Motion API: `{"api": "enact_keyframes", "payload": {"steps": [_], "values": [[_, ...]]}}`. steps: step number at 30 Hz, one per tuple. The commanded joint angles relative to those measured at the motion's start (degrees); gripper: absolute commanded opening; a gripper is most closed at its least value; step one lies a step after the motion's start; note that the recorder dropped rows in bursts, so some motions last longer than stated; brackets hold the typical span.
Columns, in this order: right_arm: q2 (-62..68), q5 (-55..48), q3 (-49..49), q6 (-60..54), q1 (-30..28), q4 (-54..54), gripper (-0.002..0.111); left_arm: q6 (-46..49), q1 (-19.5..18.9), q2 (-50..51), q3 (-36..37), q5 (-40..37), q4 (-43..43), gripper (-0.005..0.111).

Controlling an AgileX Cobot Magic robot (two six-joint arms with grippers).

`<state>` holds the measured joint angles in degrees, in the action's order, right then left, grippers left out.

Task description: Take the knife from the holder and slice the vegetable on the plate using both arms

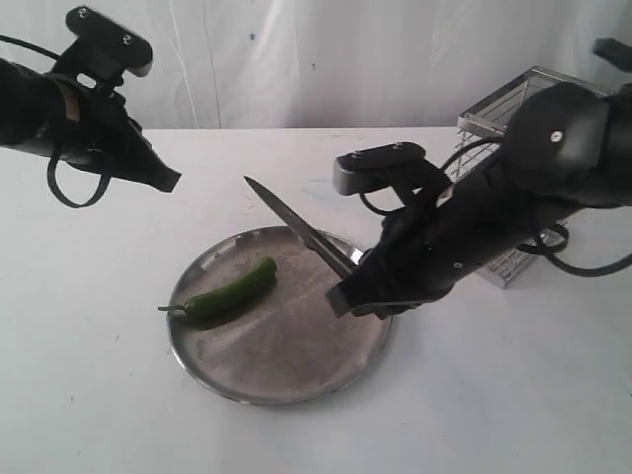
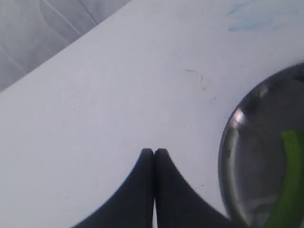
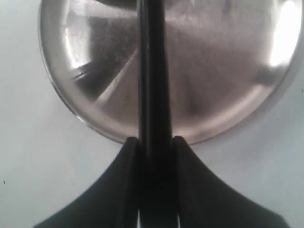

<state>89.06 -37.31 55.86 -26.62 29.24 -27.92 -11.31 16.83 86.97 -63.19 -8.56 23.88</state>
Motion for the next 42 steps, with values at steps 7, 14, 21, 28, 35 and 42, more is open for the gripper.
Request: {"api": "enact_keyframes", "payload": {"steps": [7,14,21,28,35,42], "values": [[11.6,-11.2,11.1,14.0,3.3,11.6,0.000,-1.0,-1.8,4.0,11.3,21.4,-14.4,0.000],[12.8,-6.6,11.1,12.9,4.0,12.8,0.000,-35.0,-3.3,8.8,13.6,46.9,15.3,0.000],[14.8,-5.8,10.8,6.4,4.0,15.7,0.000,-56.1,-7.6,19.2,8.1,56.1,32.7,0.000],[15.6,-1.5,10.8,6.4,4.0,18.6,0.000,-57.6,-7.6,23.7,4.8,63.9,33.9,0.000],[15.9,-1.8,10.8,6.4,4.0,20.7,0.000,-56.5,-7.6,26.5,4.6,64.3,33.2,0.000],[17.0,-2.1,10.8,6.4,4.0,20.7,0.000,-55.7,-7.6,26.6,4.4,64.3,33.2,0.000]]}}
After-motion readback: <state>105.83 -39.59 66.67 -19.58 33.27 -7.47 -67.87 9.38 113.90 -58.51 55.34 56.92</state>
